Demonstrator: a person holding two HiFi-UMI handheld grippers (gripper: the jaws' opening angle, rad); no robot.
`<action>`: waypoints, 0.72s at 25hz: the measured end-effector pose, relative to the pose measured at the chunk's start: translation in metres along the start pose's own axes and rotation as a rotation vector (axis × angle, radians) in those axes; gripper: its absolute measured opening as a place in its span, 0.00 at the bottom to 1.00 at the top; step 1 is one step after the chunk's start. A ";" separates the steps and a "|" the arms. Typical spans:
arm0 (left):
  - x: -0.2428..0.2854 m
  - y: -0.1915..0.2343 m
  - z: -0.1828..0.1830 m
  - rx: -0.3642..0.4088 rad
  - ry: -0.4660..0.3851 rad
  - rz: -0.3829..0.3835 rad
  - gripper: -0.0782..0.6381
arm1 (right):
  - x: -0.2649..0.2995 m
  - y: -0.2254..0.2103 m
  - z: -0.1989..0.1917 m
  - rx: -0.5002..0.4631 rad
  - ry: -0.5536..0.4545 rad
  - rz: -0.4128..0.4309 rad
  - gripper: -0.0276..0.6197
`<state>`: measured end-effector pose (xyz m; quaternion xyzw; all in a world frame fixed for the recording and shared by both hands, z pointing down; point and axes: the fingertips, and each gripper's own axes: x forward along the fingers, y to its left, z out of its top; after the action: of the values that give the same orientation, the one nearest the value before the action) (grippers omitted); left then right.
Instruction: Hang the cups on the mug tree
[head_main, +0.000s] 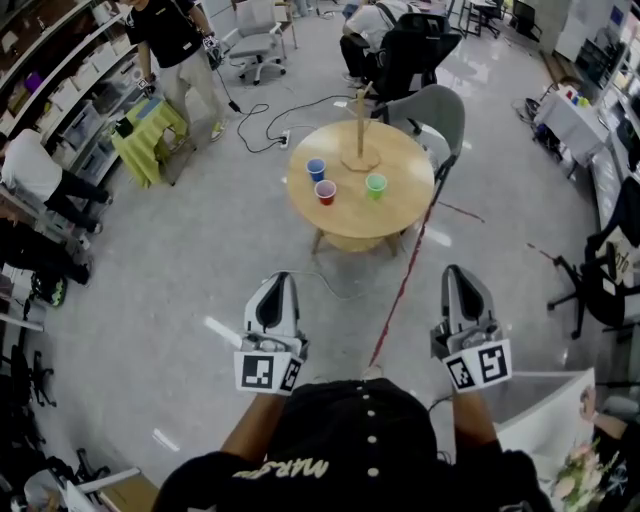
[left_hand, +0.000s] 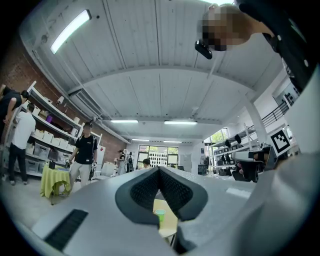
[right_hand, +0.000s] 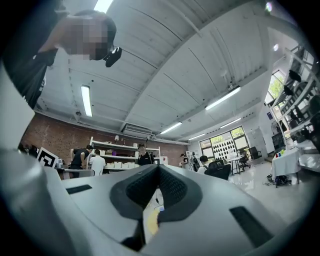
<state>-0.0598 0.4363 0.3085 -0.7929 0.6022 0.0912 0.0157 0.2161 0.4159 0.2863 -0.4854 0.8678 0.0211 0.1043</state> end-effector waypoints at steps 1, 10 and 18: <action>0.000 -0.001 -0.001 0.000 0.002 0.001 0.10 | 0.000 0.001 -0.001 -0.012 0.006 0.008 0.04; -0.004 -0.007 -0.004 0.015 0.014 0.064 0.10 | 0.002 0.000 -0.012 0.053 0.005 0.120 0.51; -0.011 -0.021 -0.017 0.011 0.031 0.106 0.10 | -0.002 -0.019 -0.019 0.067 0.009 0.118 0.46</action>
<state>-0.0406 0.4497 0.3251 -0.7610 0.6442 0.0762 0.0059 0.2303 0.4048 0.3067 -0.4296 0.8957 -0.0040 0.1149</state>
